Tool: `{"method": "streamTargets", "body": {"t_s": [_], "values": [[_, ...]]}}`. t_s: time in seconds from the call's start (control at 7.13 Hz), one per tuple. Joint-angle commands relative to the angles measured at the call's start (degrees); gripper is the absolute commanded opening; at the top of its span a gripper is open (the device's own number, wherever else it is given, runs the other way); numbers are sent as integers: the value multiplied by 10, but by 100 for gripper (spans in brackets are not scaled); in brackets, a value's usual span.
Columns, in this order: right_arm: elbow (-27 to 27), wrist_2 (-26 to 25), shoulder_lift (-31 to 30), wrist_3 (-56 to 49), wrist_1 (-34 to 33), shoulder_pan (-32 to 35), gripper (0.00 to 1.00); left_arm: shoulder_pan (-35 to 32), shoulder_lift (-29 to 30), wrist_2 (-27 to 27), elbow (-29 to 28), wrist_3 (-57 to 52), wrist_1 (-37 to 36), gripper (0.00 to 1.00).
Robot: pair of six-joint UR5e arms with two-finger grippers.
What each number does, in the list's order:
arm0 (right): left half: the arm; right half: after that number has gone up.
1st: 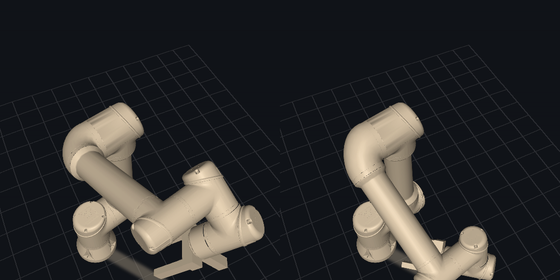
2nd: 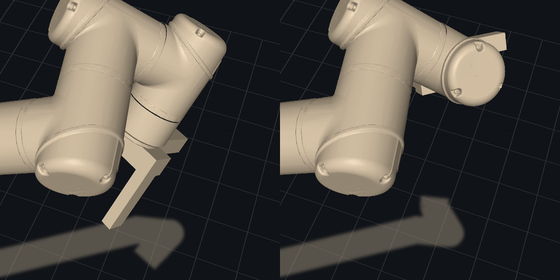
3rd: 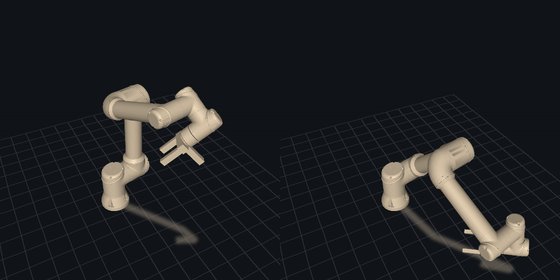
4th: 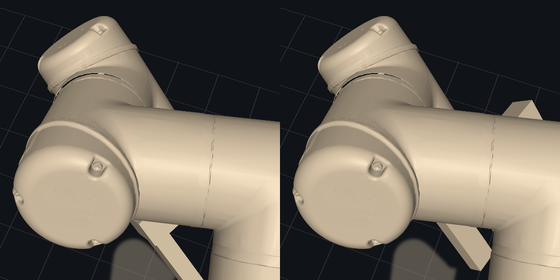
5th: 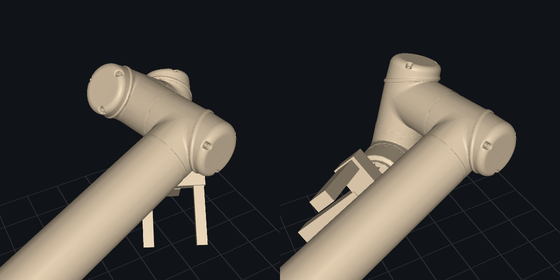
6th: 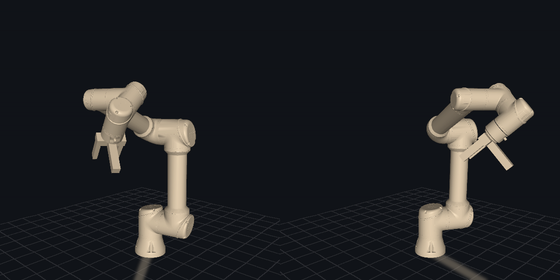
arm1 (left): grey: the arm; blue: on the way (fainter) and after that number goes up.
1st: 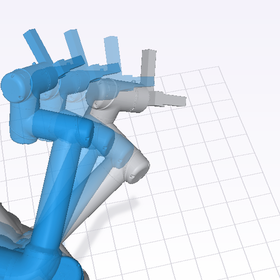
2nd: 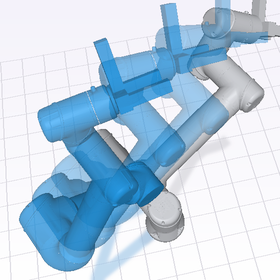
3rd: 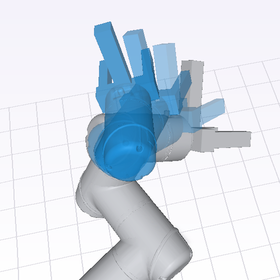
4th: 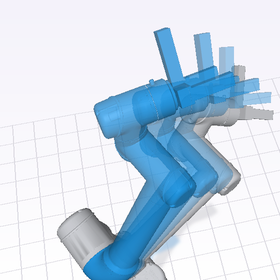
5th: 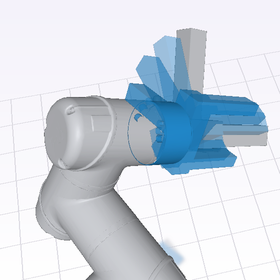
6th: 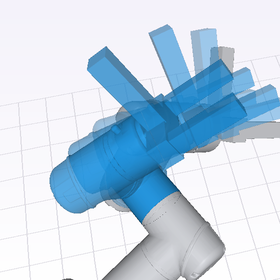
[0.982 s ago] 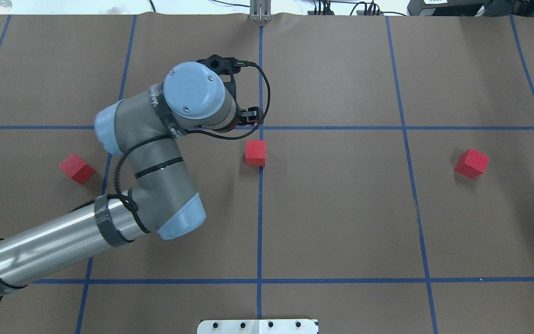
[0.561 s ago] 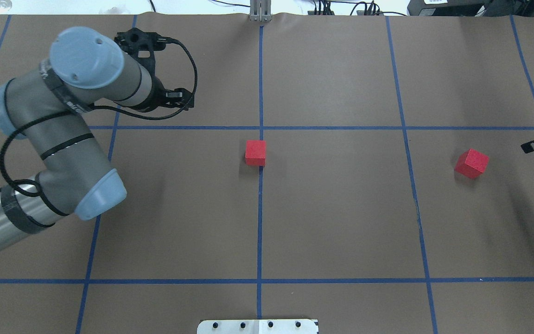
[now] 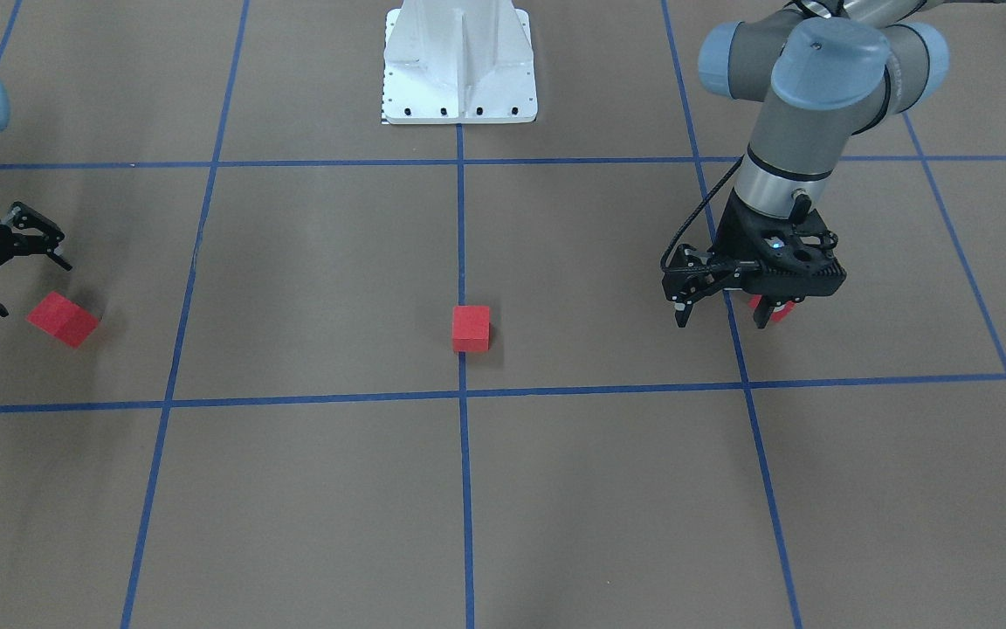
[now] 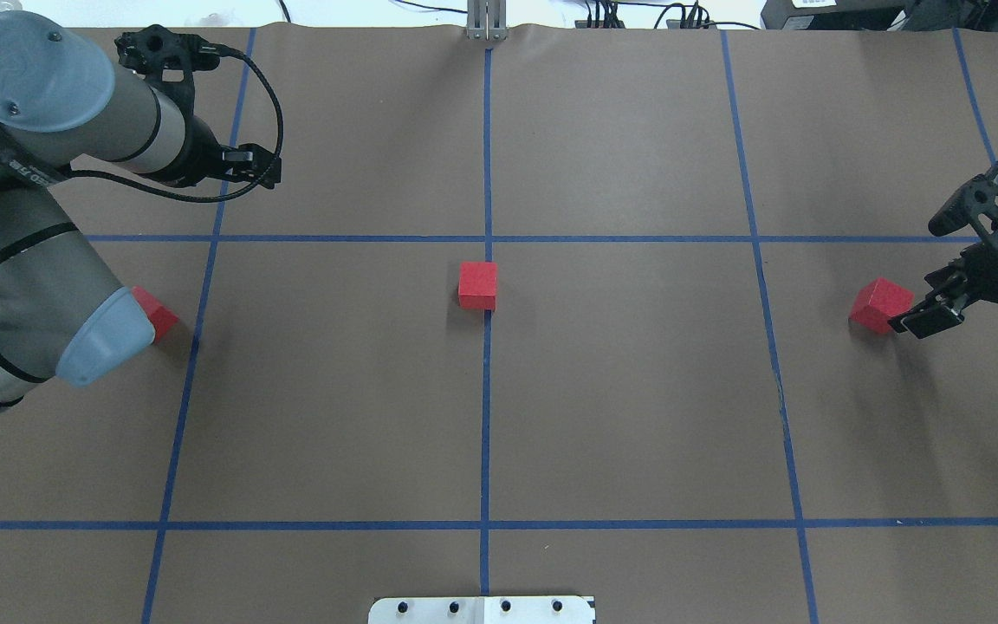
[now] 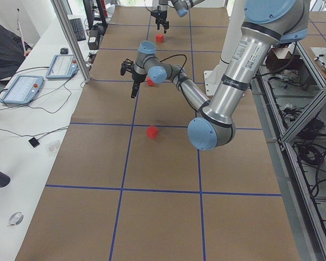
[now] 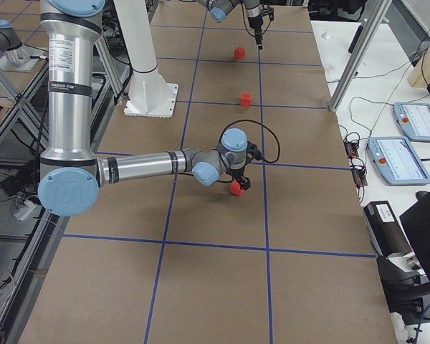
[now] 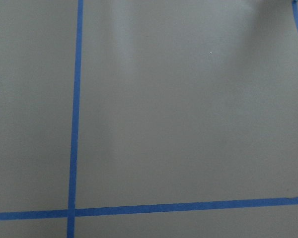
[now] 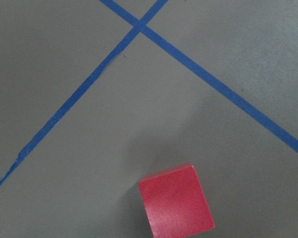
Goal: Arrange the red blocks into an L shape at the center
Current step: 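Withdraw the left gripper while the right gripper reaches the far-side red cube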
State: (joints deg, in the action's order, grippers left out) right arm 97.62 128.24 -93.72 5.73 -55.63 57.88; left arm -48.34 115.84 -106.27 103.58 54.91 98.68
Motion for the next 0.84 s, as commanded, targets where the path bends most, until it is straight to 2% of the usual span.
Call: {"method": "streamTargets", "body": {"t_s": [0.0, 0.7], "values": [[-8, -24, 15, 0, 0, -11, 99, -1, -8, -1, 0, -1, 2, 100], [-47, -26, 29, 0, 0, -17, 99, 1, -11, -1, 0, -1, 5, 100]]}}
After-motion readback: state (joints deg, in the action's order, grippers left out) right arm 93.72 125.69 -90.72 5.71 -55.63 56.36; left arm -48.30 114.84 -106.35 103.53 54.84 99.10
